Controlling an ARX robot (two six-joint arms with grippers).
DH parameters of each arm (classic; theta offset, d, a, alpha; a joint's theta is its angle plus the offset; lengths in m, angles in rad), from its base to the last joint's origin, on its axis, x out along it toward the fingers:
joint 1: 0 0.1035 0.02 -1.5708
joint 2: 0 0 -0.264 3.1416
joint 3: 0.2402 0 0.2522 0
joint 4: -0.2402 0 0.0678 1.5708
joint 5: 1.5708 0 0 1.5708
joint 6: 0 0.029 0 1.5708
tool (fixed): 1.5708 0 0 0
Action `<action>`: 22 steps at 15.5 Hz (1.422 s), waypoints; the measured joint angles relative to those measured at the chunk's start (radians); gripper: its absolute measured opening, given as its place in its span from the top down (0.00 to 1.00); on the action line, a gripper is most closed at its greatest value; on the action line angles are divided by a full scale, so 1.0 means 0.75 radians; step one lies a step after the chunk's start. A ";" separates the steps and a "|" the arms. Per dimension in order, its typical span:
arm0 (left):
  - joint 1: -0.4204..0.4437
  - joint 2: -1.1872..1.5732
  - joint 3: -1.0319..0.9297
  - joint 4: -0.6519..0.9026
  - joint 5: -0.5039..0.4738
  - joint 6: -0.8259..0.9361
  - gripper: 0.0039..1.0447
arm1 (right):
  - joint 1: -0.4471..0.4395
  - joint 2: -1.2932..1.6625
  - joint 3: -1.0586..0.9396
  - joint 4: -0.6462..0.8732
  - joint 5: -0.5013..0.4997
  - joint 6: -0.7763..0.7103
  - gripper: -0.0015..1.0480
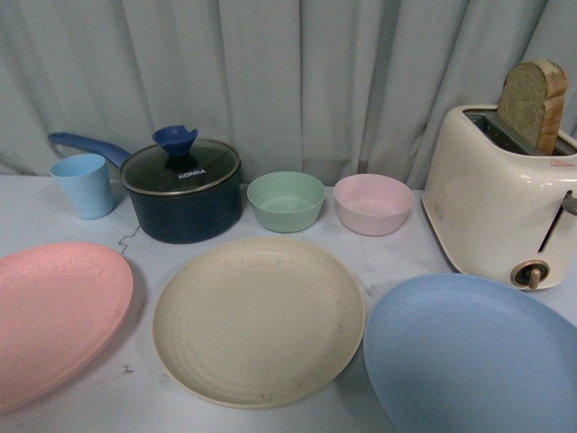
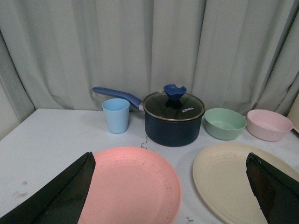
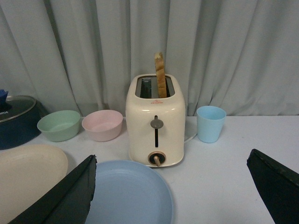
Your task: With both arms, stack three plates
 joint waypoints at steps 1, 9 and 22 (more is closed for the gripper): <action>0.000 0.000 0.000 0.000 0.000 0.000 0.06 | 0.000 0.000 0.000 0.000 0.000 0.000 0.06; 0.000 0.000 0.000 0.000 0.000 0.000 0.06 | 0.000 0.000 0.000 0.000 0.000 0.000 0.06; 0.000 0.000 0.001 0.000 0.000 -0.001 0.06 | 0.000 0.000 0.000 0.000 0.000 0.000 0.06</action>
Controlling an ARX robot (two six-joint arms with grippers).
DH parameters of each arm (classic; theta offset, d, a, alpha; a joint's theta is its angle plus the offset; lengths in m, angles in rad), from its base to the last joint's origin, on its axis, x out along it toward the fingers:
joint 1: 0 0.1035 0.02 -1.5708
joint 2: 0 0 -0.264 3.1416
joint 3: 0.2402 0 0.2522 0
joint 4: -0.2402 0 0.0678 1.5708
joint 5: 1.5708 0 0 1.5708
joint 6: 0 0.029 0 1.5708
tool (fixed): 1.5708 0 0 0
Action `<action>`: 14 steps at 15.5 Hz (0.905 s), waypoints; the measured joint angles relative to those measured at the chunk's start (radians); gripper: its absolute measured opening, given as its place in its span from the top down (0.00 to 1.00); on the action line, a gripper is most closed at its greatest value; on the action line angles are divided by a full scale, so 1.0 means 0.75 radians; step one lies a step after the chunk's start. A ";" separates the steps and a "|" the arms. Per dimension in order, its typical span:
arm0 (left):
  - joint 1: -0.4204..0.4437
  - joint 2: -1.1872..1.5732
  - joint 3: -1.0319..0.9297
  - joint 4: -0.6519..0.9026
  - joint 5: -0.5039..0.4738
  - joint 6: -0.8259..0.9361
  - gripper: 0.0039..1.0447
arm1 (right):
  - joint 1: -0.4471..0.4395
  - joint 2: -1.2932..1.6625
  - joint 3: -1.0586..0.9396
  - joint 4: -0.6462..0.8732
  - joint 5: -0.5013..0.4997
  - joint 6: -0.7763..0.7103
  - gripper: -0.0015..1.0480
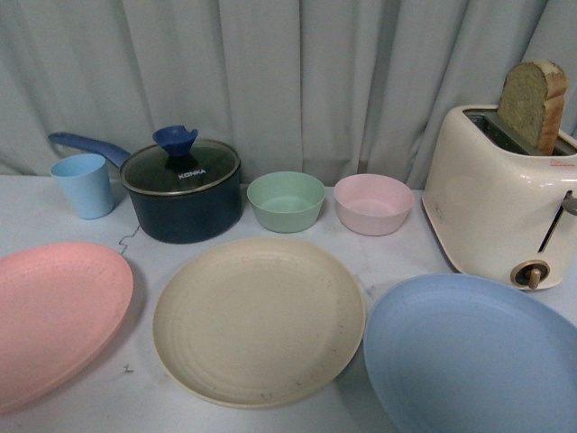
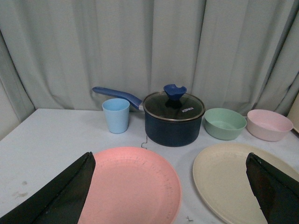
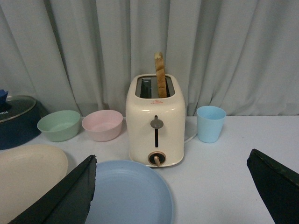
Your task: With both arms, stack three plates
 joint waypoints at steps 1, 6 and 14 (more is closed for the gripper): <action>0.000 0.000 -0.001 0.000 0.000 0.001 0.06 | 0.000 0.000 0.000 0.000 0.000 0.000 0.06; 0.000 0.000 -0.001 0.000 0.000 0.001 0.06 | 0.000 0.000 0.000 0.001 0.000 0.000 0.06; 0.000 0.000 -0.001 0.000 0.000 0.001 0.06 | 0.000 0.000 0.000 0.000 0.000 0.000 0.06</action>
